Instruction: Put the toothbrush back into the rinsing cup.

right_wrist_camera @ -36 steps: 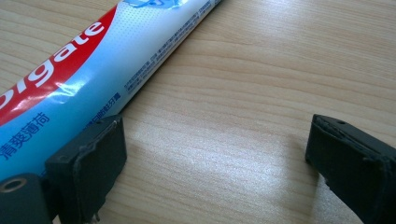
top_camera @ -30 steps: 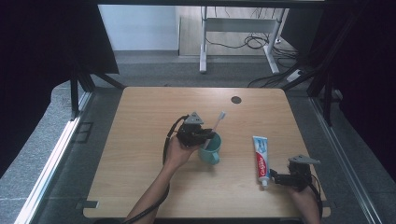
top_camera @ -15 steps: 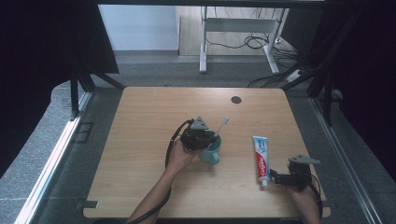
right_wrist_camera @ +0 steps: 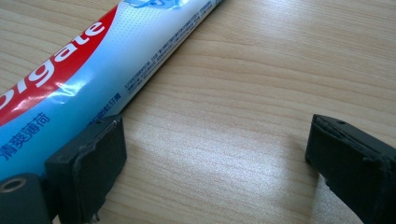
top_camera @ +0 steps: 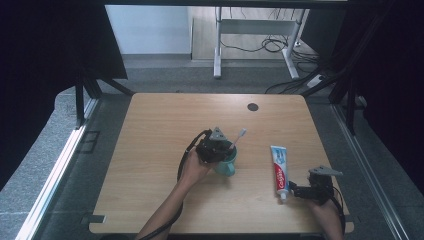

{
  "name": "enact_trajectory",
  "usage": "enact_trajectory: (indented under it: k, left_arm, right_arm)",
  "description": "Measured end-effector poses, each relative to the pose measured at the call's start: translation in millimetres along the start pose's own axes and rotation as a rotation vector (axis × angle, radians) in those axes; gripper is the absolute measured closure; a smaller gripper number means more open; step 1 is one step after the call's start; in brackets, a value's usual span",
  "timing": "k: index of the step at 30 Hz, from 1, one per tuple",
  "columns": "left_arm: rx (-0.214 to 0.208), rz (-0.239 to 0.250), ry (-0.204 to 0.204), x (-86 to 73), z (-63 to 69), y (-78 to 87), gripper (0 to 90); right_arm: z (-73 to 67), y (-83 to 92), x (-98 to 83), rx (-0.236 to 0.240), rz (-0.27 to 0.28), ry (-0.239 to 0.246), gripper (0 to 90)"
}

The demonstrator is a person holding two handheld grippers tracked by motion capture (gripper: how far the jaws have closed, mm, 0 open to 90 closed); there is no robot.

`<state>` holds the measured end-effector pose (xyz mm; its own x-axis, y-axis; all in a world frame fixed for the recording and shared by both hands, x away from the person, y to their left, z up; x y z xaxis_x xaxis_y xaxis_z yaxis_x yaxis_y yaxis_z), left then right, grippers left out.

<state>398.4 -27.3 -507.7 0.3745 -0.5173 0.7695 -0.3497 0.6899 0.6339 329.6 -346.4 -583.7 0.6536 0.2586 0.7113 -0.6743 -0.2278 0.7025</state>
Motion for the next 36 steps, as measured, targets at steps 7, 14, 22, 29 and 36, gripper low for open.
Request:
enact_trajectory:
  k: [7, 14, 22, 29, 36]
  left_arm:
    - [-0.003, -0.016, 0.005, 0.1, 0.1, -1.3, 77.7]
    - [-0.008, -0.010, 0.007, 1.5, 2.0, -0.1, 72.1]
    - [-0.001, 0.000, -0.005, 4.5, 2.8, 4.1, 60.9]
    - [0.013, 0.003, -0.013, 8.5, 3.5, 9.6, 48.9]
    - [0.034, 0.018, -0.010, 12.1, 4.8, 16.3, 32.3]
  right_arm:
    - [0.0, 0.0, 0.0, 0.000, 0.000, -0.001, 4.7]
    - [-0.1, 0.0, 0.0, 0.000, 0.000, -0.001, 4.7]
    - [-0.1, 0.0, 0.0, 0.001, 0.000, -0.001, 4.7]
    - [-0.2, 0.0, 0.1, 0.000, 0.001, -0.003, 4.7]
    - [-0.2, -0.1, 0.2, 0.000, 0.002, -0.002, 4.7]
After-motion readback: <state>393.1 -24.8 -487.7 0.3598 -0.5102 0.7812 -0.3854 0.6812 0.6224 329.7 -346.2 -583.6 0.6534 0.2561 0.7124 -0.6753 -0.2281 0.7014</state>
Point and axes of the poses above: each handheld gripper's, and its own axes: y roughly backward along the jaws, x roughly out of its top, z roughly to its right, the point moved 6 cm from there along -y, roughly forward along the jaws, and after that the axes turned 2 degrees about -x, right-handed, at the moved point
